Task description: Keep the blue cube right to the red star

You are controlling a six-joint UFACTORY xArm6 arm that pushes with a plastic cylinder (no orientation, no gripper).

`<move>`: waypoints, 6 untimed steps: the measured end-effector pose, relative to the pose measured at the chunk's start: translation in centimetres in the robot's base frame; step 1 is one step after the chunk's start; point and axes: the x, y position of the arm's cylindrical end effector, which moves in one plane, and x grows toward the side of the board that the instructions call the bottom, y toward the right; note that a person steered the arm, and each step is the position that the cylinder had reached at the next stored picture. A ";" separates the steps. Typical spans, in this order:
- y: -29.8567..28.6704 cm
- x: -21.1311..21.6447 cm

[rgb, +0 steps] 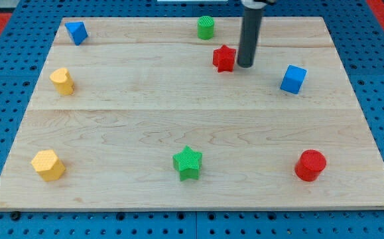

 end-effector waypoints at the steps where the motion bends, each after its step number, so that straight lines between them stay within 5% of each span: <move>1: 5.9 0.0; 2: 11.6 3.1; 3: 11.2 6.7; 5: -1.3 1.8; 6: 1.9 0.6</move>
